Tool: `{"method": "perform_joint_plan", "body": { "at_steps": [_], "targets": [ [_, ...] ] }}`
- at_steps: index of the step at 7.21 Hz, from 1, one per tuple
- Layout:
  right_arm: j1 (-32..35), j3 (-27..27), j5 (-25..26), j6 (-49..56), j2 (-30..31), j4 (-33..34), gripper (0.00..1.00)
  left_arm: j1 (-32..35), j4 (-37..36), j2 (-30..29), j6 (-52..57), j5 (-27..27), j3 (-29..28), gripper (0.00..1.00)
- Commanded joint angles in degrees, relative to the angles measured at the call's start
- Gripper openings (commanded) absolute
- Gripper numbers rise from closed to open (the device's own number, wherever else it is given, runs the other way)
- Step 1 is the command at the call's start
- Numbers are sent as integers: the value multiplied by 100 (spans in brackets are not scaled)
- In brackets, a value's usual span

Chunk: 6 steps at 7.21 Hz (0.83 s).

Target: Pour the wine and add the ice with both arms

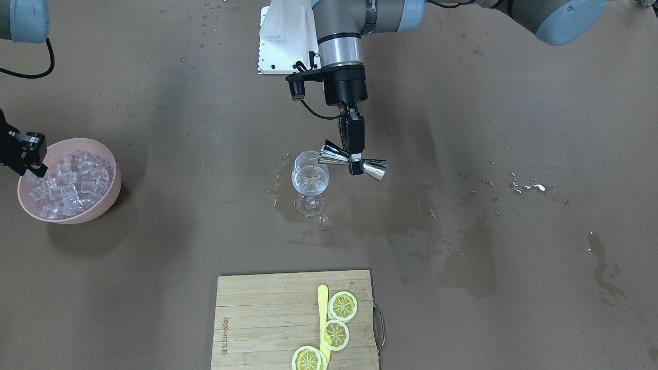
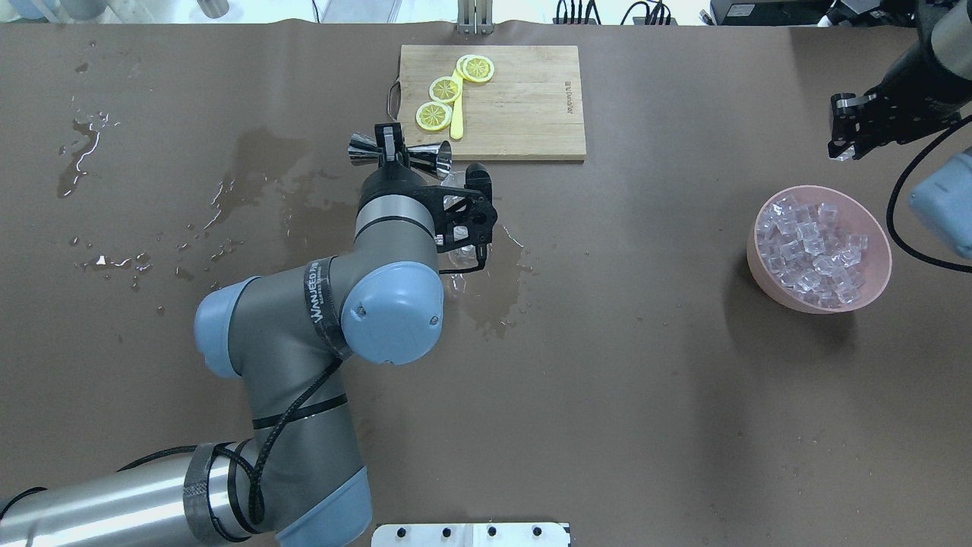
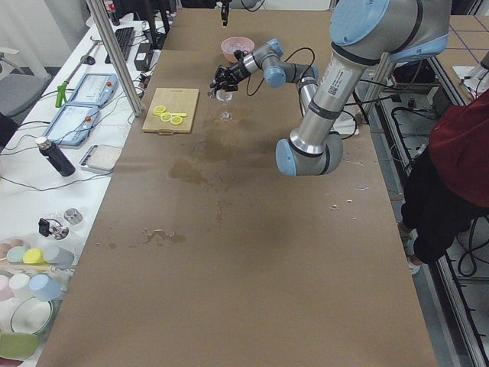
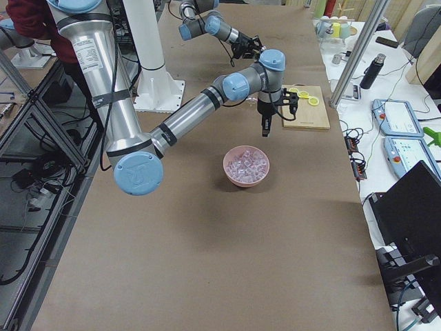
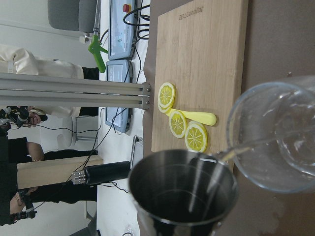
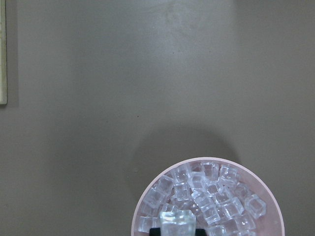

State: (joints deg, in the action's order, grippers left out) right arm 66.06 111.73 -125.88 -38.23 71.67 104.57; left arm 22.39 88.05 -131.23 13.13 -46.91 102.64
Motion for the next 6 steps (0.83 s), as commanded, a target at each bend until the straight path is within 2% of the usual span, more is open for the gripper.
{"method": "perform_joint_plan", "body": {
  "at_steps": [1, 6],
  "targets": [
    [3, 24, -76, -9, -258, 255, 13, -6, -103, -139, 493, 233, -16, 0],
    [3, 15, -410, -123, -662, 501, 13, -6, -139, -236, 1252, 428, -60, 0]
  ]
}}
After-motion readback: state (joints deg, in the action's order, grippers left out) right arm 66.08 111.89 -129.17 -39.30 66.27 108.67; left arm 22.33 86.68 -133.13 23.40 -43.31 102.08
